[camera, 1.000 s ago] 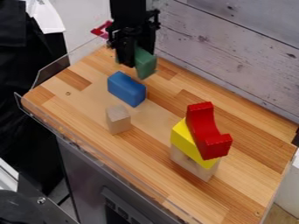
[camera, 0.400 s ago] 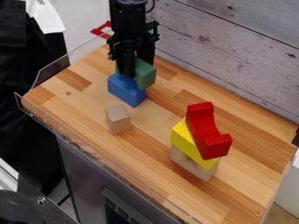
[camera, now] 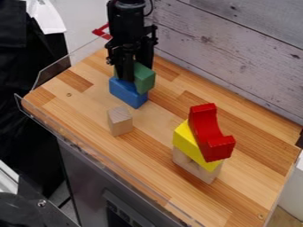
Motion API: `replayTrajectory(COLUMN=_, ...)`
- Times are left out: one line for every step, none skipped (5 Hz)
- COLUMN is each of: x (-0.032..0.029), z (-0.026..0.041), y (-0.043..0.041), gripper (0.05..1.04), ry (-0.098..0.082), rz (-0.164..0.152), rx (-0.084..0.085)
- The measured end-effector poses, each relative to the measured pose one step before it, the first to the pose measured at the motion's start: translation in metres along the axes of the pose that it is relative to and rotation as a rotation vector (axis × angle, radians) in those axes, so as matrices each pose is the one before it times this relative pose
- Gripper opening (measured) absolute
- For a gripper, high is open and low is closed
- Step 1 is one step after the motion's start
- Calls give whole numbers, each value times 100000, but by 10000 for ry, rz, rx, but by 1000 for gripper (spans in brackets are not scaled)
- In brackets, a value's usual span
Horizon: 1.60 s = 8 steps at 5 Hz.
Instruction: Remove the green arch from the tower and put into the blue block
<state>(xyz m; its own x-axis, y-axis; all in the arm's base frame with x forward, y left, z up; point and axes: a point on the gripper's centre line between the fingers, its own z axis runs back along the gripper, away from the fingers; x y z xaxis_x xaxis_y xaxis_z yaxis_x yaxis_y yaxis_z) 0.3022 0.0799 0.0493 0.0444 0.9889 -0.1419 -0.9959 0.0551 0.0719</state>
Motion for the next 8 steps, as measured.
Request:
replayTrajectory(x=236, z=4, y=-22, gripper=580, ry=58, rz=85, rx=-105)
replayTrajectory(x=365, z=93, y=64, gripper=580, ry=67, rz=90, rx=-66)
replayTrajectory(x=220, z=-10, y=149, gripper=580, ry=-22, rz=28, rx=36)
replayTrajectory(x=45, z=6, y=15, gripper=646, ry=1, rz=0, rx=-2)
replayTrajectory(x=-293, z=59, y=-97, gripper=938, ry=274, rz=-104, rx=-88)
replayTrajectory(x=-147, z=1, y=144, gripper=1002, ry=93, rz=-165, rx=90)
replayTrajectory(x=32, z=1286, y=-107, gripper=999, ry=-73, rz=-612, rx=190)
replayTrajectory(x=-1587, z=5206, y=1144, gripper=999, ry=-877, rz=-1073, rx=559)
